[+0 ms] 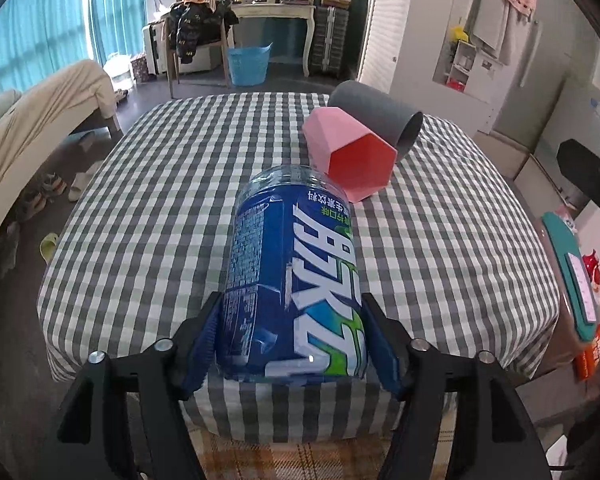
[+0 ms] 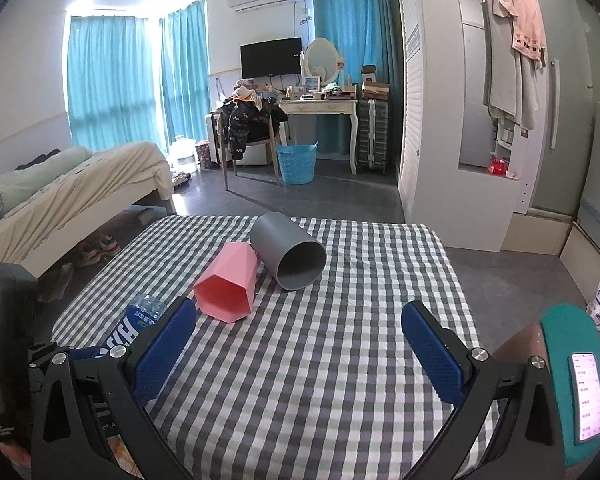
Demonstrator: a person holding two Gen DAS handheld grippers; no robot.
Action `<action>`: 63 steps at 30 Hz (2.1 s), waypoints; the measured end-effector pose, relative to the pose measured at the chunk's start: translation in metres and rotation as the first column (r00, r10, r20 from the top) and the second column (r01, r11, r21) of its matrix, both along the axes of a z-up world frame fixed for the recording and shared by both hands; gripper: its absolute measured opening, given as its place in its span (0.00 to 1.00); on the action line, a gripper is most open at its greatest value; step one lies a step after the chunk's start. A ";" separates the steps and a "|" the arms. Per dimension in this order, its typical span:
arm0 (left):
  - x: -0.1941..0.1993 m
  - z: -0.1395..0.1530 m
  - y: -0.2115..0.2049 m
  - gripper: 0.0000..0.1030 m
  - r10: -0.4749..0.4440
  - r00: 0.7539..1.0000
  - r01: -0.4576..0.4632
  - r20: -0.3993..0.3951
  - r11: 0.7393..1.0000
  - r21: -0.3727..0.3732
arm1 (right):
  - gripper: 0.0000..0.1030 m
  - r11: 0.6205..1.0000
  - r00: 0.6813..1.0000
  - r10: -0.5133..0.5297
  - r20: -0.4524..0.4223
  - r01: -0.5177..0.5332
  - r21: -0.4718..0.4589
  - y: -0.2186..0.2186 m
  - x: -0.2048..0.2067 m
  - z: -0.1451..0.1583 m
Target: Flip cup upside down
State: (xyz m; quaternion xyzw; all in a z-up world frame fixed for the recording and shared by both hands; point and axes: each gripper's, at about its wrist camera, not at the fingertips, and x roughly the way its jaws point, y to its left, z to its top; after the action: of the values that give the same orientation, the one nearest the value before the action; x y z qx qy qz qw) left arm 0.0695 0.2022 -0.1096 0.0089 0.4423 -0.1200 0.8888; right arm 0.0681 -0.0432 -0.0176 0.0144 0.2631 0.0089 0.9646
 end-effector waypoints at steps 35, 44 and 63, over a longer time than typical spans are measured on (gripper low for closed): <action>0.044 0.027 0.178 0.86 0.223 0.960 -0.211 0.168 0.974 -0.086 | 1.00 0.985 0.869 0.097 -0.486 -0.153 -0.076 0.144 0.092 -0.020; 0.061 0.005 0.201 0.86 0.248 0.963 -0.237 0.109 0.966 -0.104 | 1.00 0.991 0.744 0.120 -0.657 -0.133 0.031 0.158 0.135 -0.074; 0.061 -0.001 0.207 0.86 0.296 0.951 -0.289 0.089 0.954 -0.083 | 0.75 0.964 0.894 0.244 -0.376 -0.266 -0.006 0.174 0.125 -0.043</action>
State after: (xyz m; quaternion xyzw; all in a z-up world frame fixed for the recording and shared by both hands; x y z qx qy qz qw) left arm 0.1302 0.4090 -0.1102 -0.0814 0.3888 -0.0016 0.9177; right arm 0.1932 0.1309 -0.0610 -0.0465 0.4410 0.1247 0.8876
